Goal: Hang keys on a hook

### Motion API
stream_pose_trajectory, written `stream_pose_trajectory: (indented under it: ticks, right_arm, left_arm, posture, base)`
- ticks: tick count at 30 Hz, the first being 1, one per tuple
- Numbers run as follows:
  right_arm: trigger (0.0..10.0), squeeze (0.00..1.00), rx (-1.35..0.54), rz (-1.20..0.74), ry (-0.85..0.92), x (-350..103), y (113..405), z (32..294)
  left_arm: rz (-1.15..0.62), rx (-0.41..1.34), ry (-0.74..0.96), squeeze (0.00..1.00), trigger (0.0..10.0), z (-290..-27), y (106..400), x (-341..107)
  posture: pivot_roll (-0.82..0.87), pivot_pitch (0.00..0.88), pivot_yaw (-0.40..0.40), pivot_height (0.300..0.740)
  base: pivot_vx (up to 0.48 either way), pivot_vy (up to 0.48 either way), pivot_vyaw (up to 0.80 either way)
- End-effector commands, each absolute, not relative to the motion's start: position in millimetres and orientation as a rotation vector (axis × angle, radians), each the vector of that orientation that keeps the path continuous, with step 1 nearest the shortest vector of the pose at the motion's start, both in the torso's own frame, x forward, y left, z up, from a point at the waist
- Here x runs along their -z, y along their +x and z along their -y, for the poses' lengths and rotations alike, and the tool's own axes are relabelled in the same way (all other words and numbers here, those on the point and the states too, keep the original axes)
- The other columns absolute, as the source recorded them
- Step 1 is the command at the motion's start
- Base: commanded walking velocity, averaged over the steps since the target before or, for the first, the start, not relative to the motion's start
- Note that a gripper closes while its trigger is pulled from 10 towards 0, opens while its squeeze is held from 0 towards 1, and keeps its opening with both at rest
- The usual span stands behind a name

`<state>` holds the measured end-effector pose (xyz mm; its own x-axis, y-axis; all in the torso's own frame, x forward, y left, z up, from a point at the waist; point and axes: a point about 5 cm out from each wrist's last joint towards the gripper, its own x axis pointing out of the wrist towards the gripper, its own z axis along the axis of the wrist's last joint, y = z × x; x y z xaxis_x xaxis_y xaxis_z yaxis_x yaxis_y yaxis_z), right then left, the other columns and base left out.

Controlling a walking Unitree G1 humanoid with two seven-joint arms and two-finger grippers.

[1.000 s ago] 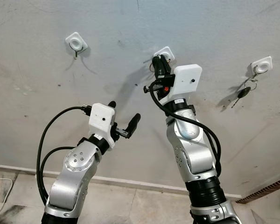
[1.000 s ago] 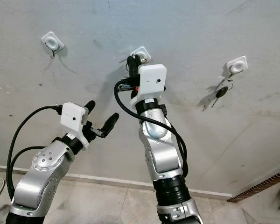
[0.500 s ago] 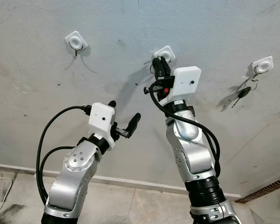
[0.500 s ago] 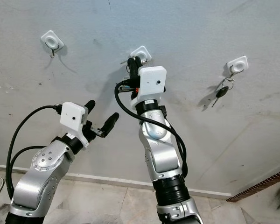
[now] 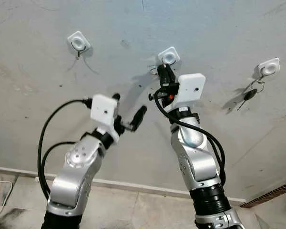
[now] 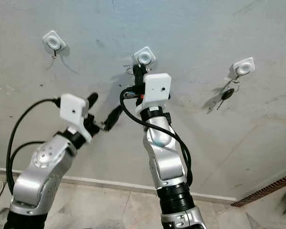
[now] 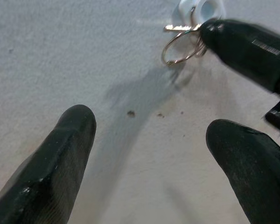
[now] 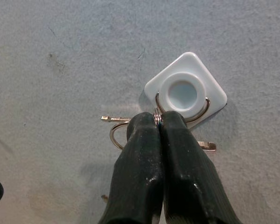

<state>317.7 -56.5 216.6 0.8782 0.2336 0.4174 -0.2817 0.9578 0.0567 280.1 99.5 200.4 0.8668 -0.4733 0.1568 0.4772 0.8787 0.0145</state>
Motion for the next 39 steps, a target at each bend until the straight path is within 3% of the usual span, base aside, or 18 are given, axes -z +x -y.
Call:
stream_pose_trajectory:
  ticks: [1, 22, 39]
  right_arm:
    - [10.0, 0.00, -0.238, 0.430, 0.120, -219, 318, 63]
    - [10.0, 0.00, -0.192, 0.458, 0.098, -227, 314, 82]
    - [10.0, 0.00, -0.278, 0.416, 0.095, -218, 301, 75]
  left_arm:
    - [0.145, 0.503, -0.024, 0.00, 10.0, -98, 279, -200]
    - [0.138, 0.491, -0.027, 0.00, 10.0, -101, 280, -200]
    - [0.133, 0.491, -0.022, 0.00, 10.0, -102, 282, -198]
  posture:
    - [0.24, 0.074, -0.072, 0.740]
    - [0.23, 0.069, -0.068, 0.740]
    - [0.23, 0.063, -0.063, 0.740]
  base:
    - [0.000, 0.000, 0.00]
    - [0.000, 0.000, 0.00]
    - [0.000, 0.000, 0.00]
